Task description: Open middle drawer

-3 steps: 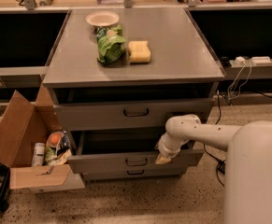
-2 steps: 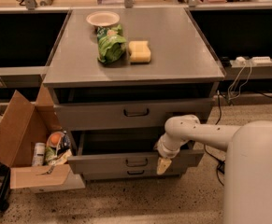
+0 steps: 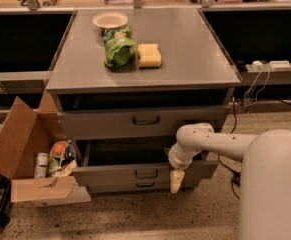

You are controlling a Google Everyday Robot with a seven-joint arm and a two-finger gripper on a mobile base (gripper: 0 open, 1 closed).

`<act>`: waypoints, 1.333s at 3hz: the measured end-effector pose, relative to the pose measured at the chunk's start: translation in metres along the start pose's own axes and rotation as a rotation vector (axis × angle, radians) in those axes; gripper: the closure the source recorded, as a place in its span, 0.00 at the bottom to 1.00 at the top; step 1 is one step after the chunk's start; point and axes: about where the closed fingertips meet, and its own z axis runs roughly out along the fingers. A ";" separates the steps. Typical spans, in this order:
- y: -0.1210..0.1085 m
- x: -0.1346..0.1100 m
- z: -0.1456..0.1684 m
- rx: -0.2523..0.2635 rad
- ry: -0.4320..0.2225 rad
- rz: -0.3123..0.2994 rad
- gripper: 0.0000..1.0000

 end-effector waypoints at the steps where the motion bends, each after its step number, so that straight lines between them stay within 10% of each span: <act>1: 0.009 -0.006 0.007 -0.032 -0.015 -0.033 0.00; 2: 0.035 -0.021 0.011 -0.089 -0.026 -0.114 0.00; 4: 0.073 -0.031 0.002 -0.133 -0.011 -0.158 0.38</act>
Offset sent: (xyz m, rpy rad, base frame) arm -0.0710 0.0371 -0.0068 0.0128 0.0971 0.2572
